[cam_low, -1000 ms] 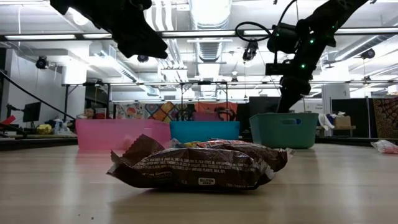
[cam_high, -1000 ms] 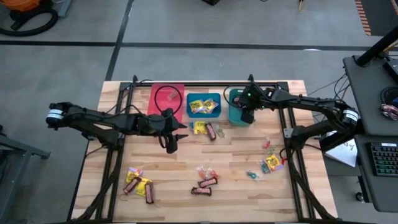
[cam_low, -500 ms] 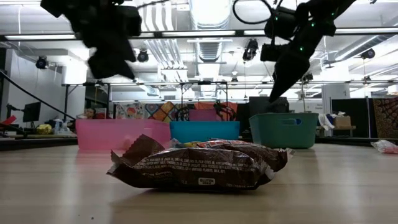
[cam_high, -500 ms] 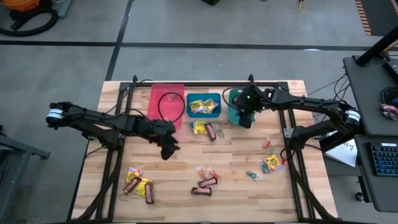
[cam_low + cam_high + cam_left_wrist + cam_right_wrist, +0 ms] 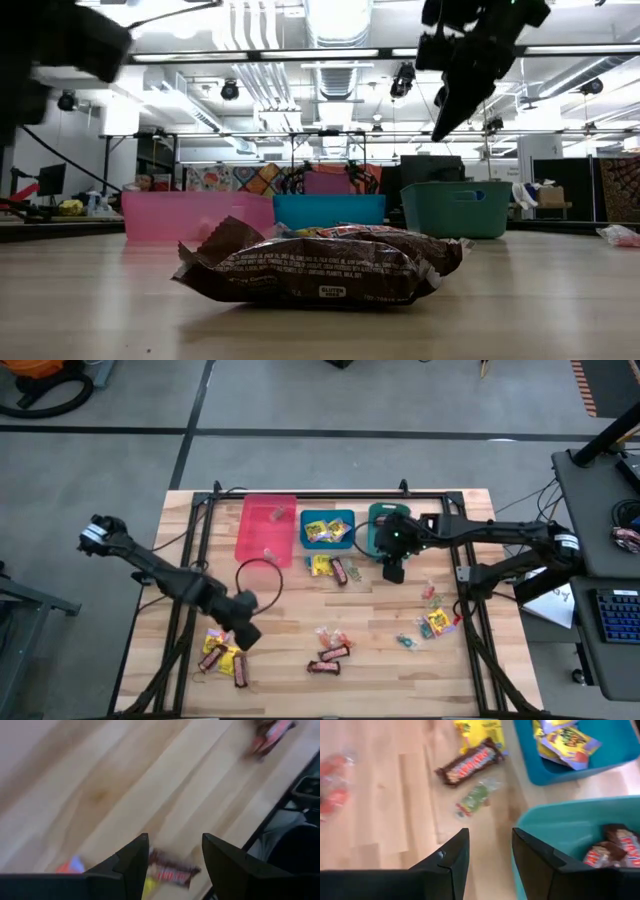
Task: Sort candy
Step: Put the brown candy into the green bin
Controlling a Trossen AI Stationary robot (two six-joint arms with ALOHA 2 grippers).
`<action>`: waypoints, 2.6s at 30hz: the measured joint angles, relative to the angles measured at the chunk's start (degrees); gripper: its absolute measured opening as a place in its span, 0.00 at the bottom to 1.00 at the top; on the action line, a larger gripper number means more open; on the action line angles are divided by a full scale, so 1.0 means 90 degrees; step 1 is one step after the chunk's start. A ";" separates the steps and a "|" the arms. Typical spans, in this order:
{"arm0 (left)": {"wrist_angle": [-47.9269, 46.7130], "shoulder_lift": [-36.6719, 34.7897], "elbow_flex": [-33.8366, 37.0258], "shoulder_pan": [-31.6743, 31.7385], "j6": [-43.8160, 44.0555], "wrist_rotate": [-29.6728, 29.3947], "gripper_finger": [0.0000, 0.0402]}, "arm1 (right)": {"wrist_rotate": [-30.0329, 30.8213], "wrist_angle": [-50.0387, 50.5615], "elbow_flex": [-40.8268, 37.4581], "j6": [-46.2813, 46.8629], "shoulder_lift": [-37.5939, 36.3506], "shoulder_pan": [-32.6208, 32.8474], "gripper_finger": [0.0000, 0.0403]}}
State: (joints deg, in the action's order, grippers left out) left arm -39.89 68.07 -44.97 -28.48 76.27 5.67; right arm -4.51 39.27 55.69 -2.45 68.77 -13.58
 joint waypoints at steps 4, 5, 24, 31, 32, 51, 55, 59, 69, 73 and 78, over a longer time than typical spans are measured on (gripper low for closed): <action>-0.0478 0.0000 -0.0002 -0.0563 0.0789 0.0000 0.42 | -0.0001 0.0100 0.0097 0.0360 -0.0005 0.0413 0.34; -0.0562 0.0000 -0.0002 -0.0674 0.0956 0.0005 0.42 | -0.0001 0.0119 0.0108 0.0469 -0.0005 0.0518 0.34; -0.1371 0.0299 0.0012 -0.2197 0.2807 -0.0014 0.42 | -0.0002 0.0582 0.0299 0.2818 -0.0002 0.2174 0.34; -0.1367 0.1233 -0.0076 -0.2356 0.2793 0.0285 0.42 | 0.0087 0.0384 0.0327 0.3198 -0.0002 0.2496 0.34; -0.1382 0.1357 -0.0100 -0.2380 0.2768 0.0284 0.42 | 0.0137 0.0370 0.0327 0.3211 -0.0002 0.2526 0.34; -0.1329 0.2562 -0.0525 -0.2454 0.2413 0.0279 0.34 | 0.0241 0.0359 0.0327 0.3394 0.0000 0.2567 0.34; -0.1312 0.2566 -0.0586 -0.2456 0.2410 0.0267 0.26 | 0.0337 0.0359 0.0327 0.3377 0.0000 0.2567 0.34; -0.1353 0.2552 -0.0710 -0.2456 0.2188 0.0258 0.19 | 0.0360 0.0359 0.0314 0.3292 0.0000 0.2567 0.33; -0.1869 0.2398 -0.1517 -0.2432 0.1595 -0.0313 0.16 | 0.0645 0.0344 0.0194 0.3154 0.0000 0.2646 0.34; -0.1858 0.2159 -0.1936 -0.2299 0.0863 -0.1558 0.16 | 0.0873 -0.0033 0.0074 0.2990 0.0002 0.2746 0.33; -0.1857 0.1961 -0.2485 -0.1824 -0.0637 -0.3224 0.14 | 0.0905 -0.1121 -0.0291 0.2549 0.0003 0.2868 0.33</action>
State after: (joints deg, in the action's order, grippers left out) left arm -56.60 85.73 -67.33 -44.90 70.54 -23.35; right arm 3.63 29.18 53.07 20.50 68.79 12.23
